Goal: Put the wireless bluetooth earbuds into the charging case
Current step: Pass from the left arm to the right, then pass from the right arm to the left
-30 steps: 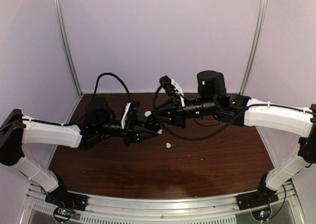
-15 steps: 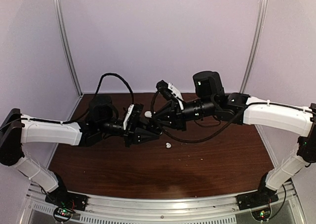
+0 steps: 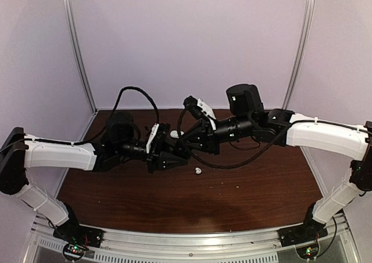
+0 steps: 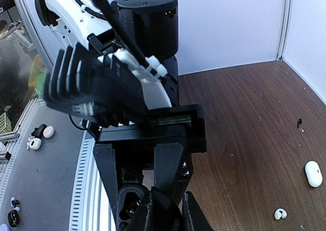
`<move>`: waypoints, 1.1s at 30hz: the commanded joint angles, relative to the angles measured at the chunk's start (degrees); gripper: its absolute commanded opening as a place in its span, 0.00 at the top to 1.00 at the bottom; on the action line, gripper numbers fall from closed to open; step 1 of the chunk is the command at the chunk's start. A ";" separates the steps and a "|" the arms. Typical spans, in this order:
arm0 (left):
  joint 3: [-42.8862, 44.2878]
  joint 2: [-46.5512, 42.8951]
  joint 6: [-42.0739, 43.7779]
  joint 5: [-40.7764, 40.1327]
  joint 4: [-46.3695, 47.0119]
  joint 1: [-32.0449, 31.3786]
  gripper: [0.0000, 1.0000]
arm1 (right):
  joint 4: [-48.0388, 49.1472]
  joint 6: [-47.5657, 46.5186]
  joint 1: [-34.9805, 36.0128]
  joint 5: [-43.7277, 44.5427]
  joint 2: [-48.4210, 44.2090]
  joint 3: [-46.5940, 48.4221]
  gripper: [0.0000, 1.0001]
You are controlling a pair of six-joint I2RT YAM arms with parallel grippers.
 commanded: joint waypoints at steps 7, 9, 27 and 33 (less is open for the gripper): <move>1.72 -2.47 3.01 -0.94 0.39 0.09 0.58 | -4.40 -1.23 -0.43 3.09 -1.09 0.62 1.00; 1.58 -2.85 3.40 -1.12 -0.12 0.09 0.58 | -4.50 -1.24 -0.47 3.18 -1.20 0.60 1.00; 0.78 -4.73 3.76 -2.33 -2.65 0.09 0.69 | -5.09 -2.20 -0.61 2.93 -2.24 -0.35 1.00; 0.80 -4.67 3.36 -1.68 -2.66 0.09 0.73 | -5.31 -2.62 -0.49 3.27 -2.26 -0.29 1.00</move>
